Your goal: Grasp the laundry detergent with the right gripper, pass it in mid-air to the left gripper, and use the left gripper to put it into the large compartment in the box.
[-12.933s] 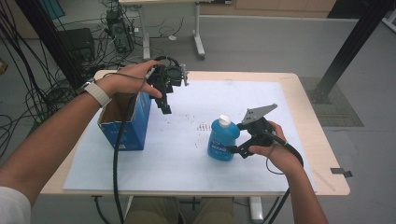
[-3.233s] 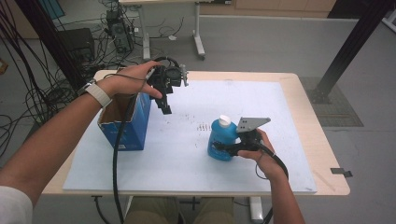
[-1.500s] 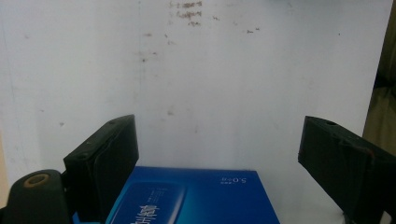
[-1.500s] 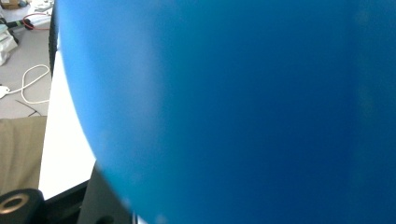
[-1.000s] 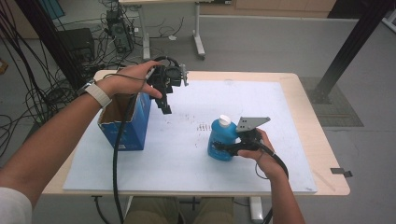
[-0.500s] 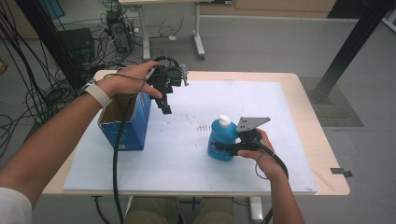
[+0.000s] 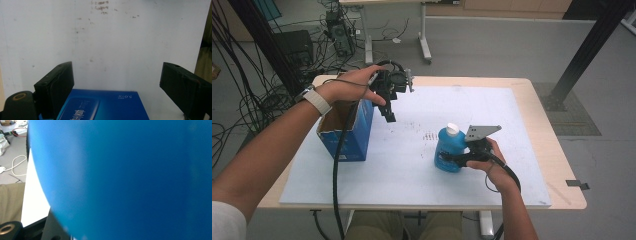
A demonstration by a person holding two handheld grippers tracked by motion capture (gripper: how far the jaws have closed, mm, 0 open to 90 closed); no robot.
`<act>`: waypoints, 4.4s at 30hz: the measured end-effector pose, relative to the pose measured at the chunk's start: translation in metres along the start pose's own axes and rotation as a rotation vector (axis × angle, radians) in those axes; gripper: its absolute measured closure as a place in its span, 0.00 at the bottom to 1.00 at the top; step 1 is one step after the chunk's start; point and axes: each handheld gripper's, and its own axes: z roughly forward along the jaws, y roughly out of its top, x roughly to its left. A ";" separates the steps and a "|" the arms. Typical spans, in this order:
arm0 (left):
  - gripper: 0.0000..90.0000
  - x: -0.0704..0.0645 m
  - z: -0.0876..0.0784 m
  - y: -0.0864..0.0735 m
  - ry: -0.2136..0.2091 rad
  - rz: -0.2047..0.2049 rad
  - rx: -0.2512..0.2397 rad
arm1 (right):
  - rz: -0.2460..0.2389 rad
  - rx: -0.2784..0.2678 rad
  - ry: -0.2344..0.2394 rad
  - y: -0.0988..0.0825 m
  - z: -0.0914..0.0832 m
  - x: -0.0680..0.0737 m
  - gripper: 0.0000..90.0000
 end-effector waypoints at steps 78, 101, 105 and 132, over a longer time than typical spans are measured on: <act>0.08 -0.050 -0.054 -0.013 -0.007 -0.017 -0.071 | -0.122 0.062 0.151 0.096 -0.010 0.013 0.49; 0.08 -0.070 -0.068 -0.006 0.004 0.019 -0.097 | -0.168 0.080 0.215 0.117 0.000 0.016 0.49; 0.08 -0.073 -0.070 -0.003 0.003 0.020 -0.102 | -0.172 0.086 0.230 0.119 0.002 0.014 0.49; 0.08 -0.089 -0.078 0.020 -0.005 0.023 -0.111 | -0.208 0.126 0.299 0.128 0.014 0.016 0.49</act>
